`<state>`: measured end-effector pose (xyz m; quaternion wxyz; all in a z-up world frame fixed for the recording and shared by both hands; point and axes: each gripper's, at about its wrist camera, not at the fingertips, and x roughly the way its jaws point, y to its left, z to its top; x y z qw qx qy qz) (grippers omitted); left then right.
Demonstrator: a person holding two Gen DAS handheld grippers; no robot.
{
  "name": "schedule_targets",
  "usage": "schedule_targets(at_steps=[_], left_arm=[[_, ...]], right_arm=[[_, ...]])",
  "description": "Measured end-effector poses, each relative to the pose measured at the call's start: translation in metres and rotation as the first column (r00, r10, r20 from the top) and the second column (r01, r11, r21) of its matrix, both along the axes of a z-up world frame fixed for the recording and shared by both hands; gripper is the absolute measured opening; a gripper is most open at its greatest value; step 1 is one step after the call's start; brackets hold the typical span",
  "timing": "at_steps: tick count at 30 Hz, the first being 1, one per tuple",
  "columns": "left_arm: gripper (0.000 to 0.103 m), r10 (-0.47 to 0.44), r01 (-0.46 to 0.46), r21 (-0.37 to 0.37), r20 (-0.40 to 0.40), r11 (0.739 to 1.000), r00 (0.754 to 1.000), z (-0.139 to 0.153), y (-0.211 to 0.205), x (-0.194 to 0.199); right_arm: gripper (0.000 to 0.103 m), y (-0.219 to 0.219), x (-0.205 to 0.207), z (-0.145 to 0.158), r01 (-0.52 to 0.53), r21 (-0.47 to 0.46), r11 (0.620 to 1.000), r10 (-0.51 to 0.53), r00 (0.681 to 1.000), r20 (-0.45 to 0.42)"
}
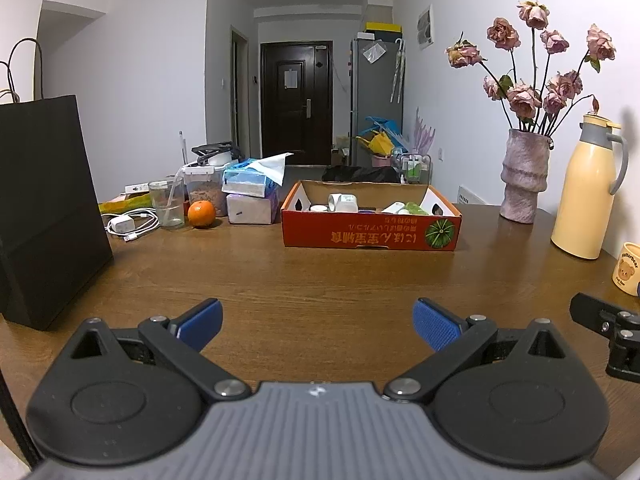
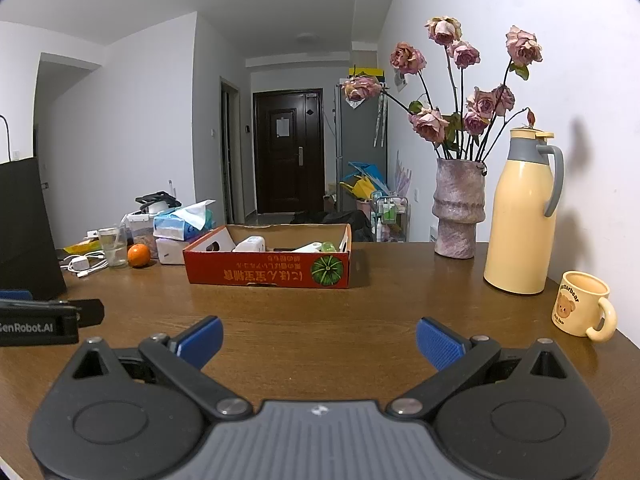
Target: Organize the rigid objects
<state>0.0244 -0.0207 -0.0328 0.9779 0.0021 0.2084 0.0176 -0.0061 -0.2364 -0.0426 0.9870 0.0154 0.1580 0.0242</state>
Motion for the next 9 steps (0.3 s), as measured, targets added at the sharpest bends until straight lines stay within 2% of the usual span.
schedule_targets(at_steps=[9], left_arm=[[0.103,-0.008,0.008,-0.005,0.004,1.0,1.0,-0.0016,0.0005,0.0006]], right_arm=[[0.103,0.0003,-0.0012,-0.0033,0.0,-0.002,1.0,0.0,1.0,-0.002]])
